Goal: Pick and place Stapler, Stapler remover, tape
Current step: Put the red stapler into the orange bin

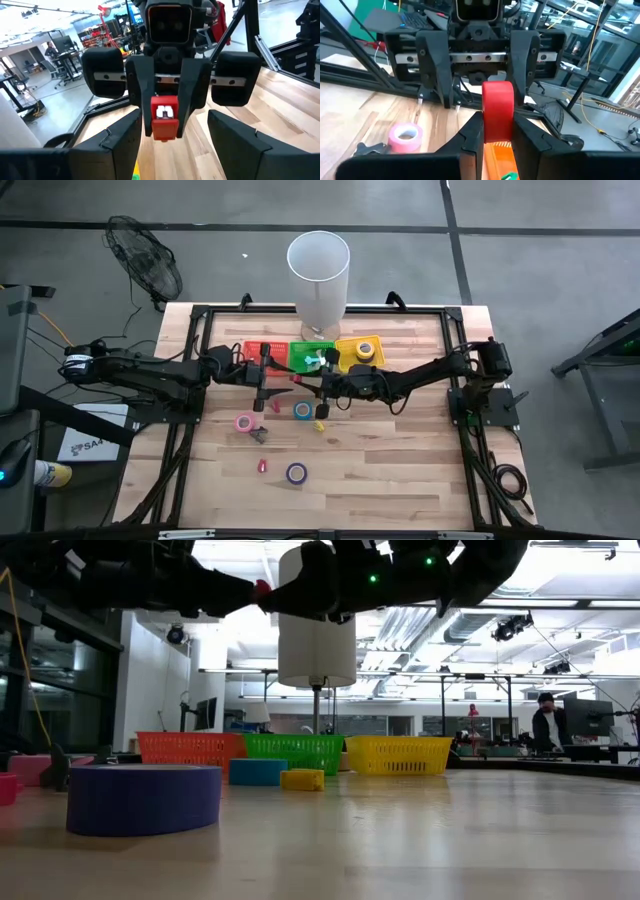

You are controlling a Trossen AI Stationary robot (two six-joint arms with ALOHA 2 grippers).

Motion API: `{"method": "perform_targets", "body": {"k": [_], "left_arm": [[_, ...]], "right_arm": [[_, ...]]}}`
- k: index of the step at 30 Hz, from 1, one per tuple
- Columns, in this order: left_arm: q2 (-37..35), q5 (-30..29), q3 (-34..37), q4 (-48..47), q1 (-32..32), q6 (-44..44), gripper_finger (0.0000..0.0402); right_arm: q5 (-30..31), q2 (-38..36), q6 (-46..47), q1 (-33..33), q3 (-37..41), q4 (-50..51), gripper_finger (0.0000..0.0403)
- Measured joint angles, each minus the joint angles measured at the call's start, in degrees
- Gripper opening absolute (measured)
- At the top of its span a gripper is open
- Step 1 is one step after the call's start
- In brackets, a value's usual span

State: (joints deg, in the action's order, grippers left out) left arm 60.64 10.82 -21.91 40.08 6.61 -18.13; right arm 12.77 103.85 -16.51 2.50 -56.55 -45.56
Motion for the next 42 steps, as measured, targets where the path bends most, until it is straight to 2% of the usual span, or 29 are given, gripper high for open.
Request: {"method": "perform_targets", "body": {"k": [8,26,30,42], "left_arm": [[0.0,-2.4,0.0,1.0,0.0,0.4,0.0222],[0.4,-2.3,0.0,3.5,0.0,1.8,0.0218],[0.4,-2.3,0.0,3.5,0.0,1.8,0.0192],[0.4,-2.2,0.0,3.0,0.0,1.8,0.0078]], "right_arm": [[-0.7,0.0,-0.5,0.0,0.0,-1.7,0.0063],[-1.5,0.0,-0.5,-0.5,0.0,-1.4,0.0064],[-2.2,0.0,-0.3,-0.7,0.0,-1.4,0.0063],[-2.0,0.0,-0.3,-0.7,0.0,-1.0,0.0064]]}}
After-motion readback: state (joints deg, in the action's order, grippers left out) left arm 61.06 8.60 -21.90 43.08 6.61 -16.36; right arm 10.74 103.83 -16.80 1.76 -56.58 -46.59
